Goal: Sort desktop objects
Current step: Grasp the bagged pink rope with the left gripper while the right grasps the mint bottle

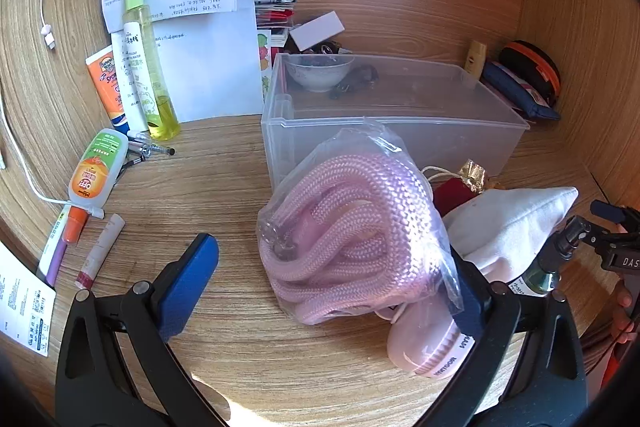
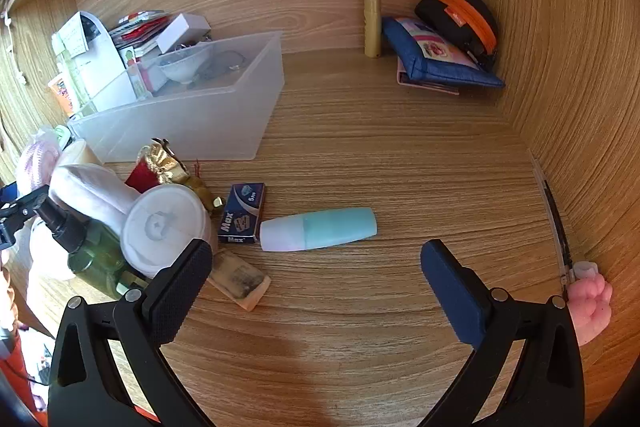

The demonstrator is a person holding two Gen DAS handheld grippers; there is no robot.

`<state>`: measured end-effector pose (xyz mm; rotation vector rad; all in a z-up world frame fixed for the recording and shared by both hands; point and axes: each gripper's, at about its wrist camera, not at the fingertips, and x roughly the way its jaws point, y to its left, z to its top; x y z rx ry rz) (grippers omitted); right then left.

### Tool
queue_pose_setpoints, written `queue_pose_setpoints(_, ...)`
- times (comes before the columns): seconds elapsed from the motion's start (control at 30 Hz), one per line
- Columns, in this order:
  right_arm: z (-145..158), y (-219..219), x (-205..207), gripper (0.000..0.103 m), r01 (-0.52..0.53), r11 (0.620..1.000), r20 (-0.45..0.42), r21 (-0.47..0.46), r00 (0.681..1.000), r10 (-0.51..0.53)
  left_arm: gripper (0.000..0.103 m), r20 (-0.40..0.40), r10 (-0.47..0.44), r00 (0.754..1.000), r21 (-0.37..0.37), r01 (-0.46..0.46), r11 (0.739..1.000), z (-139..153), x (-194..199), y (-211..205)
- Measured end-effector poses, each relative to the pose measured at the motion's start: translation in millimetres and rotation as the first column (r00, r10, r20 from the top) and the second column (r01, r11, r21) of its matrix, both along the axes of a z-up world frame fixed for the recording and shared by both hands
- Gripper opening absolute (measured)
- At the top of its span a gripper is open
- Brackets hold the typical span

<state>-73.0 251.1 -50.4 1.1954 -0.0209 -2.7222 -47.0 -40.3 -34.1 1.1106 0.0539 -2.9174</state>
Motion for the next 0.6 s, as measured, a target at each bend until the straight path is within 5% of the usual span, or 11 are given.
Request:
queue_pose_setpoints(0.2,-12.9,2.7,-12.8,0.102,0.012,1.0,0.049,-0.02,0.999,-0.011,0.103,-0.02,0.018,1.0,0.003,-0.018,1.0,-1.4,-4.6,-5.2)
queue_pose_setpoints(0.6,-14.2,-9.2,-24.6,0.079,0.007,0.994,0.043,0.106,0.999,-0.012,0.061,-0.065,-0.002,0.998,0.006,0.002,1.0,11.1,-10.8,-6.9)
